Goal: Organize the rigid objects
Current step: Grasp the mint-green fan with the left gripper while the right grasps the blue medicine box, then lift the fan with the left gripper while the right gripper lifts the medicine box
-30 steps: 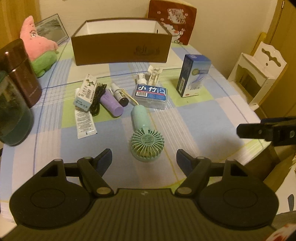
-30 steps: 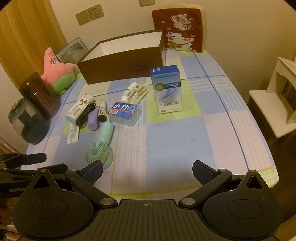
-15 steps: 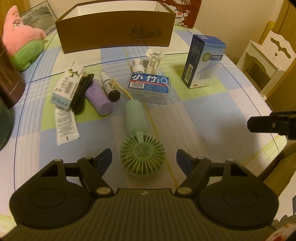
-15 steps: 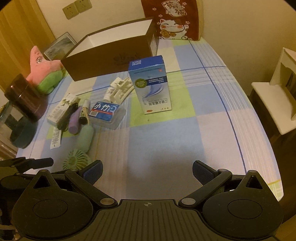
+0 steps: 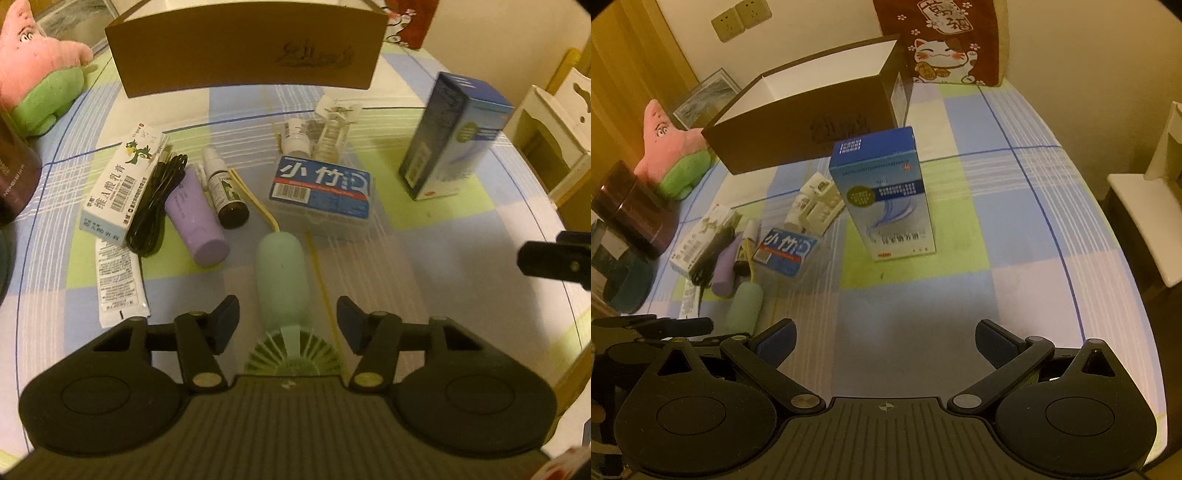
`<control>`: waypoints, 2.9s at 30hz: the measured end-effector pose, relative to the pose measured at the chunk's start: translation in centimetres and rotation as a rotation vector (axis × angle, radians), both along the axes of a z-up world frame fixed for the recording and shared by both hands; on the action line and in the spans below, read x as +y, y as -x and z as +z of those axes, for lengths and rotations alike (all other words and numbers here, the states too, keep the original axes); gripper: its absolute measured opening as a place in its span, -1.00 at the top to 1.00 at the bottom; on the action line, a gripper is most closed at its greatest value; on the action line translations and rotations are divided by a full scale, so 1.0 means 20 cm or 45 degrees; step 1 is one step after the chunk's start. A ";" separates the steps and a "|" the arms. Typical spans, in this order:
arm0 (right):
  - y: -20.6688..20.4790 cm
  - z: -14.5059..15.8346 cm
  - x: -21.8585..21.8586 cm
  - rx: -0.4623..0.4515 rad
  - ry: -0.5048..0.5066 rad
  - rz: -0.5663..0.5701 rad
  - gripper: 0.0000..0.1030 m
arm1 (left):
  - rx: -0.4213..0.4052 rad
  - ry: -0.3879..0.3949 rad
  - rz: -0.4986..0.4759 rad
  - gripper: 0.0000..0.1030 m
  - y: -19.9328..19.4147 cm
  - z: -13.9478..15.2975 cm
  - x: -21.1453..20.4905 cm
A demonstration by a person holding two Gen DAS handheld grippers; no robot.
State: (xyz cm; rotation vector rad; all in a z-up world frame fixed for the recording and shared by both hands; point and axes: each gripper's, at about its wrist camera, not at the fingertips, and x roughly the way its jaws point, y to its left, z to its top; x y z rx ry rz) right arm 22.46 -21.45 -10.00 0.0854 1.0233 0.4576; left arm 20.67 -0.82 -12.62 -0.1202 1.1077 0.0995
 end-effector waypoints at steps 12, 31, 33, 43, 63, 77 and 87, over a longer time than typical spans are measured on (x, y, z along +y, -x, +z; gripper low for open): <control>-0.12 -0.02 -0.04 0.023 -0.007 0.024 -0.99 | 0.070 -0.048 0.000 0.40 -0.10 -0.09 -0.01; -0.23 0.03 -0.01 -0.135 -0.041 0.176 -0.99 | -0.122 -0.135 0.178 0.42 0.06 0.12 -0.03; -0.24 0.04 -0.01 -0.155 -0.049 0.193 -0.99 | -0.144 -0.140 0.203 0.42 0.07 0.15 -0.04; -0.28 0.07 0.05 -0.270 -0.051 0.263 -0.97 | -0.256 -0.177 0.307 0.42 0.10 0.27 -0.06; -0.30 -0.11 0.25 -0.388 0.130 0.098 -0.54 | -0.362 -0.189 0.233 0.42 0.08 0.44 0.15; -0.34 0.21 0.35 -0.514 0.020 0.003 -0.23 | -0.411 -0.170 0.063 0.42 -0.16 0.53 0.42; -0.66 0.49 0.54 -0.593 -0.088 -0.008 -0.23 | -0.527 -0.194 0.010 0.42 -0.56 0.71 0.58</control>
